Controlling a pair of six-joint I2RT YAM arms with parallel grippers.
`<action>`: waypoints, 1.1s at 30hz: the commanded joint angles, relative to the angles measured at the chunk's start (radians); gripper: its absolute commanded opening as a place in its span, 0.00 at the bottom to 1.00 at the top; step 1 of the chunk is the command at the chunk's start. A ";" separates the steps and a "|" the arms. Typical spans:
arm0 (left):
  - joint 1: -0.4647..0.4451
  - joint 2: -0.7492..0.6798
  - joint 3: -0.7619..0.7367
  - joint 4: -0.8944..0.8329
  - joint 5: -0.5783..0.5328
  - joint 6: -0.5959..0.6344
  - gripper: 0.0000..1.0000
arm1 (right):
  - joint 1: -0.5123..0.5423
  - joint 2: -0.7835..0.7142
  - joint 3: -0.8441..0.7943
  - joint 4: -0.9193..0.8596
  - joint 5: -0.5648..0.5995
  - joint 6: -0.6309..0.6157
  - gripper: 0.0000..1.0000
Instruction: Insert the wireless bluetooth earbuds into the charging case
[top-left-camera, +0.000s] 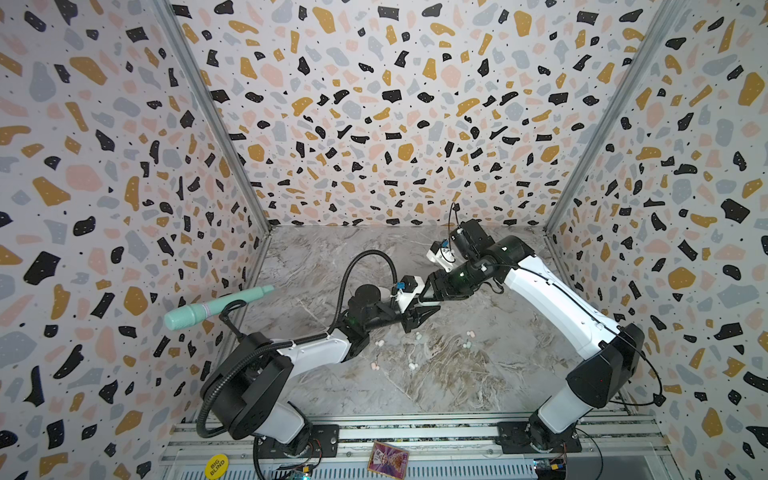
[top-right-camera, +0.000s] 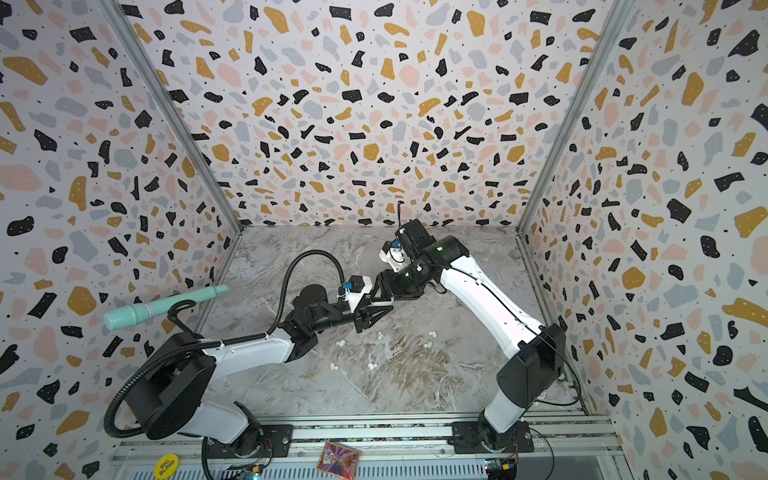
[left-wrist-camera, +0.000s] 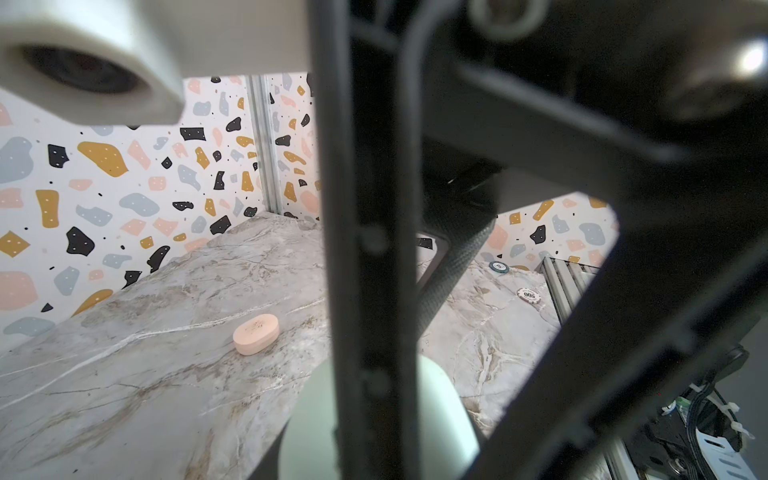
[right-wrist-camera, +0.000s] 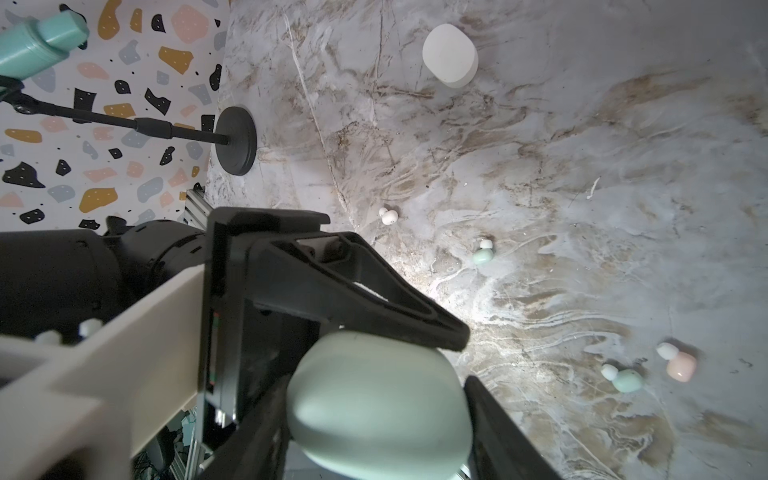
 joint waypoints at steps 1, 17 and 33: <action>-0.008 0.007 0.012 0.033 0.044 0.007 0.47 | 0.005 -0.021 0.012 0.012 0.002 -0.016 0.61; -0.007 0.003 0.014 0.034 0.040 0.009 0.48 | 0.013 -0.016 0.019 0.002 0.004 -0.021 0.61; -0.007 0.004 0.014 0.034 0.040 0.003 0.39 | 0.016 -0.015 0.018 0.000 0.007 -0.019 0.61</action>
